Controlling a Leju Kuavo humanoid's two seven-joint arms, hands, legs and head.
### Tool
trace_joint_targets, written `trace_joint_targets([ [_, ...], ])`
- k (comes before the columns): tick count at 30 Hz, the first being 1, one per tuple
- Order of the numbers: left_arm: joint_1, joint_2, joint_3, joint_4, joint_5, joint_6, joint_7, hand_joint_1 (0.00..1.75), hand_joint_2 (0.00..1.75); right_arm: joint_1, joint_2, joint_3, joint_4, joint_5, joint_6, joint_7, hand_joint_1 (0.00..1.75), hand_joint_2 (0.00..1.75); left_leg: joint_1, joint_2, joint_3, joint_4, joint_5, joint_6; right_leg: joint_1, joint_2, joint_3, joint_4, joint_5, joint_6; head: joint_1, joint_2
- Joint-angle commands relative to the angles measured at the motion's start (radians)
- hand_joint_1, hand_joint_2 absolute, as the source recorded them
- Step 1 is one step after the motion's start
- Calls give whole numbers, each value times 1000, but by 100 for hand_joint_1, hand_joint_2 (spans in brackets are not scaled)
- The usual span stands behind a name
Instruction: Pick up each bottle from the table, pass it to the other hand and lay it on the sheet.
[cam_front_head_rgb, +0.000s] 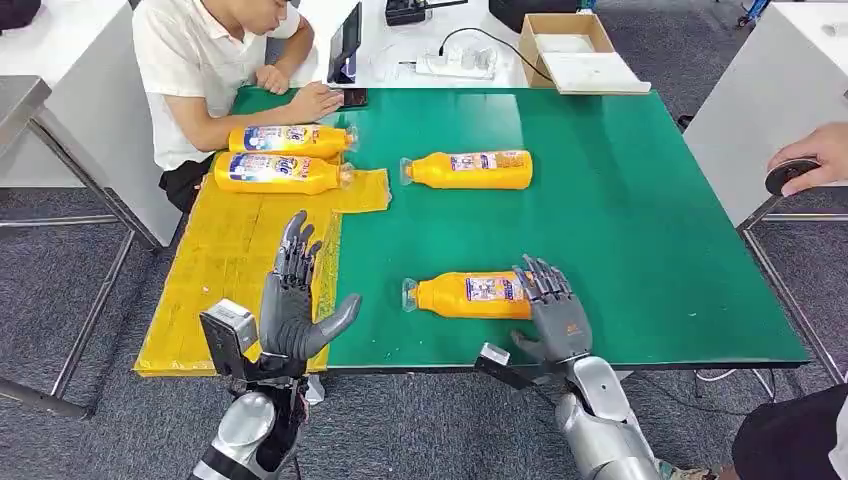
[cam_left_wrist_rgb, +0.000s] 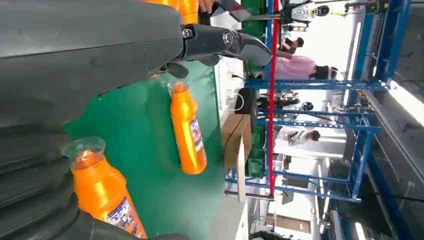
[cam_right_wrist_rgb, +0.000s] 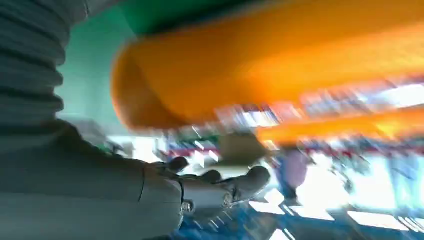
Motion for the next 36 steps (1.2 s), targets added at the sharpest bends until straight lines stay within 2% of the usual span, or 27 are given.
trace_joint_targets([
  [1,-38,26,-24,55,4,-20,29,0,175,-105,-86,41,385,6,206,248,0,175,2,0,6,-2,0,-2,2,-2,7,-3,-1,-2,-1,0],
  [2,-43,25,-27,60,2,-24,34,0,175,-105,-96,48,390,13,261,286,0,175,1,-1,7,-1,0,-1,1,-2,6,-2,-1,-1,0,0],
  [5,-52,26,-29,73,3,-34,52,0,175,-113,-100,53,380,8,253,285,0,175,1,-4,10,-1,0,-1,1,-4,9,-3,-1,-1,-1,0],
  [7,-60,24,-30,84,9,-45,57,0,175,-132,-99,60,382,10,272,284,2,175,2,-5,16,-1,0,0,2,-5,6,-5,-1,-2,0,0],
  [8,-65,21,-31,94,13,-53,60,0,175,-136,-99,63,379,10,268,284,26,175,1,-4,19,-1,-3,1,2,-4,9,-6,-5,-4,0,0],
  [9,-69,18,-32,101,21,-61,64,0,175,-142,-97,60,380,2,268,279,133,175,1,-2,22,-1,-5,3,2,-1,12,-5,-6,-3,0,0],
  [11,-79,15,-33,116,32,-74,72,0,175,-152,-94,54,386,-10,288,267,155,175,1,-2,23,-1,-4,3,2,-1,14,-6,-5,-3,0,0],
  [15,-87,12,-34,127,38,-80,76,0,175,-158,-93,54,391,-16,310,255,155,175,1,-2,22,-2,-4,3,2,-2,13,-7,-4,-3,0,0],
  [18,-111,2,-31,156,71,-106,93,0,175,-185,-94,78,392,-5,344,241,171,175,1,-3,22,-2,-3,3,2,-2,13,-6,-4,-3,0,0],
  [21,-118,-1,-28,165,85,-115,98,0,175,-193,-87,87,391,-6,352,221,175,175,1,0,23,-2,-3,4,1,-2,24,-6,0,-1,0,0],
  [28,-121,-3,-28,162,91,-118,92,0,175,-179,-71,95,388,-39,331,113,175,175,1,1,23,-2,-3,4,2,0,24,-6,0,0,0,0],
  [36,-120,-3,-28,162,92,-118,91,0,175,-177,-71,93,387,-46,328,101,175,175,1,1,21,-2,-3,3,2,0,21,-6,0,-1,0,0],
])
